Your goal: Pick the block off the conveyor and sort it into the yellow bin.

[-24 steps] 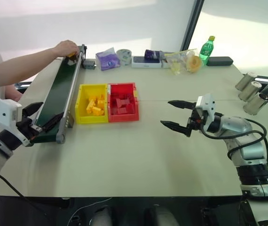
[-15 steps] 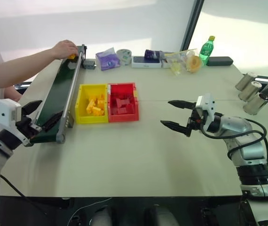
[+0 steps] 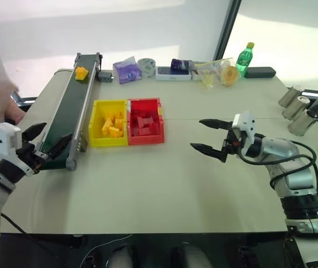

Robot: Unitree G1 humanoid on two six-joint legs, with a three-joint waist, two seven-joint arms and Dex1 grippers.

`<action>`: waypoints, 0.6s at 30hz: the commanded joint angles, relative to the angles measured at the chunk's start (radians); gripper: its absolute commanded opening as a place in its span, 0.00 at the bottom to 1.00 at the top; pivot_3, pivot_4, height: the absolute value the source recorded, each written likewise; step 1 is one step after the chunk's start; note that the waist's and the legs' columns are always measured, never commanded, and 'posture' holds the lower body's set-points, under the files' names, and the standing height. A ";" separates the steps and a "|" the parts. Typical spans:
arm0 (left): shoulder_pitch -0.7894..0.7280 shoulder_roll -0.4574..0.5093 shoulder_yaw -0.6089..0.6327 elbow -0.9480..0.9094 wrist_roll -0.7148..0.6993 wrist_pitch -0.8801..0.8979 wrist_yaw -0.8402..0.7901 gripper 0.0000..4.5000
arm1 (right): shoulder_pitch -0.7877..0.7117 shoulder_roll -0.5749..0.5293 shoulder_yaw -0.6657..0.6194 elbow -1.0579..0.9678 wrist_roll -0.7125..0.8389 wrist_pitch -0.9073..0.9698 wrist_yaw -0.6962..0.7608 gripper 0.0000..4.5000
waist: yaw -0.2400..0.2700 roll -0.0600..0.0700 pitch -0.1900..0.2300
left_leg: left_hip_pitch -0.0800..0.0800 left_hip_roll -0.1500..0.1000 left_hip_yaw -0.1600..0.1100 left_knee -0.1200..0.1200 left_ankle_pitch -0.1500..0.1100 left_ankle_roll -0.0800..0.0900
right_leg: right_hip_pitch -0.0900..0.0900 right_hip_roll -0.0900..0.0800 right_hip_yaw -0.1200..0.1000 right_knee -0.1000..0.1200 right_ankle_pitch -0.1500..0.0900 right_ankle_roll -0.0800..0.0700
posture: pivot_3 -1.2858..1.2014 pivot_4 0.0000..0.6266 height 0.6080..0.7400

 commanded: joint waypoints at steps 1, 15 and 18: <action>0.019 -0.047 0.076 -0.057 0.052 -0.077 0.110 0.99 | -0.013 -0.006 -0.014 -0.025 0.009 -0.009 0.005 1.00 | 0.000 0.000 0.000 | 0.000 0.000 0.000 0.000 0.000 0.000 | 0.000 0.000 0.000 0.000 0.000 0.000 | 0.52 0.24 1.00; 0.197 -0.200 0.079 -0.156 0.136 -0.161 0.259 0.99 | 0.001 -0.004 -0.015 -0.032 0.013 -0.010 0.013 1.00 | 0.004 0.000 0.000 | 0.000 0.000 -0.001 0.001 -0.001 0.002 | 0.001 0.000 0.000 0.000 0.000 0.000 | 0.52 0.24 1.00; 0.185 -0.199 0.076 -0.143 0.136 -0.158 0.275 0.99 | -0.003 -0.005 -0.015 -0.027 0.012 -0.012 0.016 1.00 | 0.002 0.000 0.000 | 0.000 0.000 -0.001 0.001 -0.001 0.002 | 0.001 0.000 0.000 0.000 0.000 0.000 | 0.52 0.24 1.00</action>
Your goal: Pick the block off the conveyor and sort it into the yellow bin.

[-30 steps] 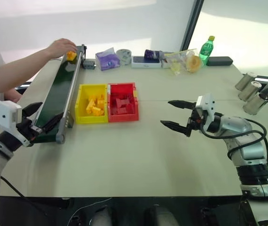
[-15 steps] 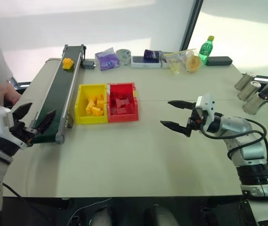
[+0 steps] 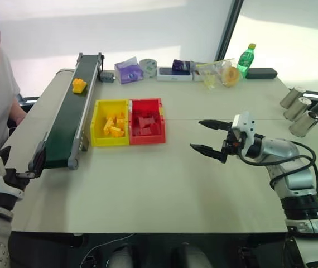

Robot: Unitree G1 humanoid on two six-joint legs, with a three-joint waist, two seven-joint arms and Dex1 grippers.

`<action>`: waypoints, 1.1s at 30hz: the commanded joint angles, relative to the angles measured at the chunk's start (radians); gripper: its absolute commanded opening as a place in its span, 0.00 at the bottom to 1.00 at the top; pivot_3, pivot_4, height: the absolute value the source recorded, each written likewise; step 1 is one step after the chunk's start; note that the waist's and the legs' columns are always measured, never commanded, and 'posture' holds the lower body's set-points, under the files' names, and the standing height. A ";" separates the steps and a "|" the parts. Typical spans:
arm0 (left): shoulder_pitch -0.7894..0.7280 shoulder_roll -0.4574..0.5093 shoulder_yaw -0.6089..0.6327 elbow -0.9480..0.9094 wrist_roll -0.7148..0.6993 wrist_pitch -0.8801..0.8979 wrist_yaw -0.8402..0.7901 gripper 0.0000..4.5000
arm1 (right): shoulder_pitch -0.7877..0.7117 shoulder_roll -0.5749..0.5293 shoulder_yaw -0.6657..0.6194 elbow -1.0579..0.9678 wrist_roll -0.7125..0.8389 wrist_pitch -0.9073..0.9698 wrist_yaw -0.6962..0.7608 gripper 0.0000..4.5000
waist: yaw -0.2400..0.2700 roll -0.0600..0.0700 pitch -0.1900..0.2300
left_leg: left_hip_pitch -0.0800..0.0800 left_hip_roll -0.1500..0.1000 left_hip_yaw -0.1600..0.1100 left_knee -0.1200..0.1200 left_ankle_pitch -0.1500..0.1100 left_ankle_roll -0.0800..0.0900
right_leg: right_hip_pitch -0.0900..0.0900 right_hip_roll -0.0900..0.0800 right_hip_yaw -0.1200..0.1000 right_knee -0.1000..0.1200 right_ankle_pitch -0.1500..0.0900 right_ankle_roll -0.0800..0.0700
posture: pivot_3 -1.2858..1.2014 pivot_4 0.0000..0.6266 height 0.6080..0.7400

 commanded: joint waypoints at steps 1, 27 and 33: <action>-0.015 0.012 0.011 -0.026 0.002 -0.018 0.018 0.99 | -0.007 -0.004 -0.016 -0.025 0.012 -0.011 0.004 1.00 | -0.001 0.000 0.000 | 0.000 0.000 0.000 0.000 0.000 0.000 | 0.000 0.000 0.000 0.000 0.000 0.000 | 0.52 0.24 1.00; -0.191 0.144 -0.102 0.034 -0.018 0.240 0.054 0.99 | -0.010 0.010 -0.004 -0.026 0.008 -0.009 -0.002 1.00 | 0.000 0.000 0.000 | 0.000 0.000 0.000 0.000 0.001 -0.002 | 0.000 0.001 0.000 0.000 0.000 0.000 | 0.52 0.24 1.00; -0.380 0.211 -0.159 0.158 -0.002 0.353 0.083 0.99 | -0.006 0.016 -0.002 -0.036 0.009 -0.003 -0.007 1.00 | -0.001 0.000 0.000 | 0.000 0.000 0.000 0.000 0.001 -0.002 | 0.000 0.001 0.000 0.000 0.000 0.000 | 0.52 0.24 1.00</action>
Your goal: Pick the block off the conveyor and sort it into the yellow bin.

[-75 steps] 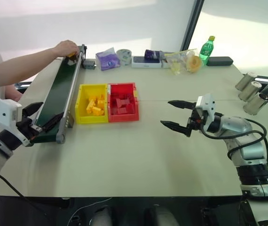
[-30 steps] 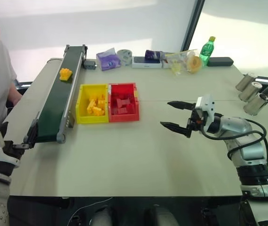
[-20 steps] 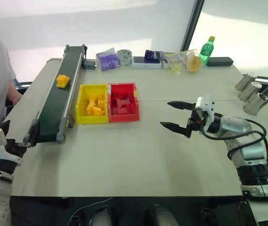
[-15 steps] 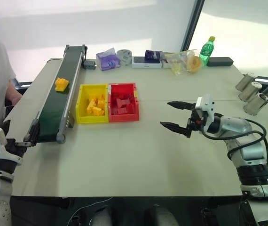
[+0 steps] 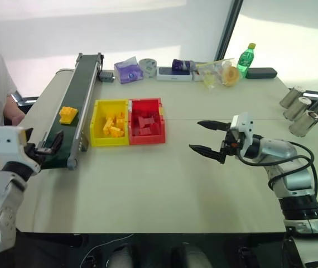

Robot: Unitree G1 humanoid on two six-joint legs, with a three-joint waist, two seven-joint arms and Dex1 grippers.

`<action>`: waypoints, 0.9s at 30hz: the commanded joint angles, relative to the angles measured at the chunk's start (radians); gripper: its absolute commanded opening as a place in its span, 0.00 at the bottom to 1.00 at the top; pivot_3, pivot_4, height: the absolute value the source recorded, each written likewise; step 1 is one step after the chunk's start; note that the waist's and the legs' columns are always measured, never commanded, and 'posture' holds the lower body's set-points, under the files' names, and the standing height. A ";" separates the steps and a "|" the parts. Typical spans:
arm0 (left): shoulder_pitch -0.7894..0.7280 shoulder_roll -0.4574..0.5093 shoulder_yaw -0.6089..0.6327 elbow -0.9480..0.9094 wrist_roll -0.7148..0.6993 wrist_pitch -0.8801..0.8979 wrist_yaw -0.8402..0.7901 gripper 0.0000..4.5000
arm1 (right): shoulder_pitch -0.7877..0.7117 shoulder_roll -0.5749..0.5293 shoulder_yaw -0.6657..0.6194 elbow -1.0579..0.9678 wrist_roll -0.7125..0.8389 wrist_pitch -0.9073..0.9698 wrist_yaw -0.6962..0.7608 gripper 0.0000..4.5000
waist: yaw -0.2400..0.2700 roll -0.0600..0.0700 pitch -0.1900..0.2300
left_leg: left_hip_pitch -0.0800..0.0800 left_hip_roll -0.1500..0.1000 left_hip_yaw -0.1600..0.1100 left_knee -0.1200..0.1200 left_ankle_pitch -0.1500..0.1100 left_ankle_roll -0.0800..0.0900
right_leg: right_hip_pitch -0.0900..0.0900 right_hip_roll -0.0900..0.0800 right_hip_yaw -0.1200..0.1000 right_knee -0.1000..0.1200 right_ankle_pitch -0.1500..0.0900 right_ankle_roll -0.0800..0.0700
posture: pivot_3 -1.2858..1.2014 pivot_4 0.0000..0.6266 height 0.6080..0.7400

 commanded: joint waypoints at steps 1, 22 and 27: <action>-0.102 0.064 -0.037 0.072 0.032 0.058 0.010 0.99 | -0.003 0.001 -0.009 -0.039 0.010 -0.002 -0.005 1.00 | 0.000 0.000 0.000 | 0.000 0.000 0.000 0.000 0.000 0.000 | 0.000 0.000 0.000 0.000 0.000 0.000 | 0.52 0.24 1.00; -0.141 0.058 -0.055 0.076 0.016 0.240 -0.007 0.30 | 0.002 -0.011 -0.019 -0.074 0.016 0.033 -0.029 1.00 | -0.001 0.000 0.000 | 0.000 0.000 0.001 0.000 0.000 0.000 | -0.001 0.000 0.000 0.000 0.000 0.000 | 0.52 0.24 1.00; -0.125 0.060 -0.013 0.001 -0.002 0.289 0.014 0.31 | -0.001 -0.009 -0.018 -0.065 0.015 0.023 -0.024 1.00 | -0.001 0.000 0.000 | 0.000 0.000 0.001 0.000 0.000 0.000 | -0.001 -0.001 0.000 0.000 0.000 0.000 | 0.52 0.24 1.00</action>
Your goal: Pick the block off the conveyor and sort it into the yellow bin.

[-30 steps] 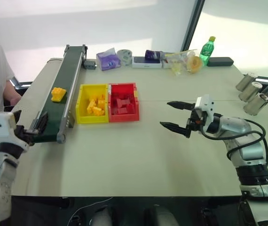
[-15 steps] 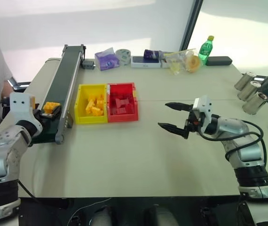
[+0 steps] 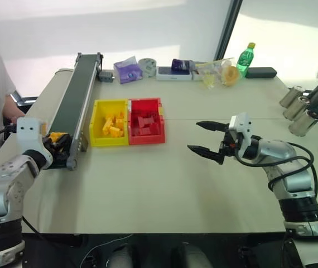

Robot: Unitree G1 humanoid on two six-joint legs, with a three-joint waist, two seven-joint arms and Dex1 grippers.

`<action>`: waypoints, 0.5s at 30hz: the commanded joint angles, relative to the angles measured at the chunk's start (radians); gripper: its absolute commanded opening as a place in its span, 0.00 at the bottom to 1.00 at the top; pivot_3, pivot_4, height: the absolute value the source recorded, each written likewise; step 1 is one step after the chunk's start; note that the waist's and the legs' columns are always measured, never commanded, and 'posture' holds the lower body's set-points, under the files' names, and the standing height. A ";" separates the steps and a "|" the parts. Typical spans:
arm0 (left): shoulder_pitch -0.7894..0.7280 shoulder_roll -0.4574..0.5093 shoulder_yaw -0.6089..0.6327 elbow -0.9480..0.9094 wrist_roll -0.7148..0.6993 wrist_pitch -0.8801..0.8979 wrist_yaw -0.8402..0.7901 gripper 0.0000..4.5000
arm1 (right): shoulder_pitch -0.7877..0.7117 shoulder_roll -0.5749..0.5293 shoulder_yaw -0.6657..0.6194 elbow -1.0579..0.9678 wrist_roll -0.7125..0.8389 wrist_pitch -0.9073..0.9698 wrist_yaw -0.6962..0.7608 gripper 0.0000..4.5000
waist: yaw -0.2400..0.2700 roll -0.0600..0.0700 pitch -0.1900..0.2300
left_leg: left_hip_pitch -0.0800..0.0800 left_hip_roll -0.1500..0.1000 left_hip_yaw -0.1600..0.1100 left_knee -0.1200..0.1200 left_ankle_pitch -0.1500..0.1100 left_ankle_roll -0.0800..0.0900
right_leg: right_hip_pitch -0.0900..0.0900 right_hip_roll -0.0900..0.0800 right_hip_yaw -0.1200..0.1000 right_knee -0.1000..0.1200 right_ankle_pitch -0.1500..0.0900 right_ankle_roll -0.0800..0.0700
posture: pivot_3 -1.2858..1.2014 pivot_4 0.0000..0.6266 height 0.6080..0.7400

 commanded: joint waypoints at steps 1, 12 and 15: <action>0.009 0.008 0.061 -0.090 -0.023 0.035 0.023 0.31 | -0.014 -0.007 -0.021 -0.014 0.012 -0.021 0.009 1.00 | 0.000 0.000 0.000 | 0.000 0.000 0.000 0.000 0.000 0.000 | 0.000 0.000 0.000 0.000 0.000 0.000 | 0.52 0.24 1.00; -0.259 -0.088 -0.117 0.009 0.042 -0.025 0.083 0.31 | -0.005 -0.004 -0.026 -0.025 0.052 0.006 0.038 1.00 | 0.008 0.000 0.000 | 0.000 -0.002 -0.001 0.001 0.000 0.000 | 0.003 0.001 -0.001 0.000 0.000 0.000 | 0.52 0.24 1.00; -0.354 -0.160 -0.187 0.136 0.101 -0.106 0.106 0.31 | -0.007 0.006 -0.025 -0.035 0.046 0.004 0.018 1.00 | 0.004 0.000 0.000 | 0.001 -0.003 -0.001 0.001 0.000 0.000 | 0.003 0.001 -0.001 0.000 0.000 0.000 | 0.52 0.24 1.00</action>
